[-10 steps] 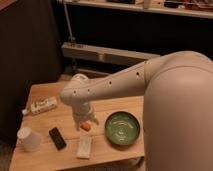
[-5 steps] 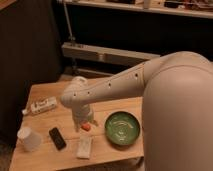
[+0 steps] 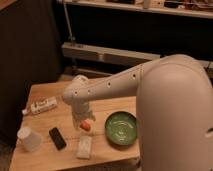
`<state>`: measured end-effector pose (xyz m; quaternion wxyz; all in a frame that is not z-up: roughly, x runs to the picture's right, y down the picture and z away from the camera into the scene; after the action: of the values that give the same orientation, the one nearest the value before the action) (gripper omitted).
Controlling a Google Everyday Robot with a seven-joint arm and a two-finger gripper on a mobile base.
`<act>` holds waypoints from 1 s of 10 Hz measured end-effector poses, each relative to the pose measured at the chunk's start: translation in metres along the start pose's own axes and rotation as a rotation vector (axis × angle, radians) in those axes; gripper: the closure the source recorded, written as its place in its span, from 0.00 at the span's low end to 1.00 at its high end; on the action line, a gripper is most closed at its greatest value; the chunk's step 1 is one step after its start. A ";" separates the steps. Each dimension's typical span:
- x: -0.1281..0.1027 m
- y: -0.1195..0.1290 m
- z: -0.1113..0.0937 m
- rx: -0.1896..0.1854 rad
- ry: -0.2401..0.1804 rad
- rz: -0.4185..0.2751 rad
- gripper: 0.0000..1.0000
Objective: Drag the pepper across the table
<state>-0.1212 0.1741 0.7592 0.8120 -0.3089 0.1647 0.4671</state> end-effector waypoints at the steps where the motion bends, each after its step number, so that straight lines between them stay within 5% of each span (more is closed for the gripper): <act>1: -0.007 0.002 0.005 -0.005 0.000 -0.019 0.35; 5: -0.021 -0.010 0.022 -0.036 0.003 -0.065 0.35; 10: -0.038 -0.005 0.042 -0.134 -0.035 -0.165 0.35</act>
<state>-0.1374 0.1744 0.8138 0.8279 -0.3668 0.0927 0.4140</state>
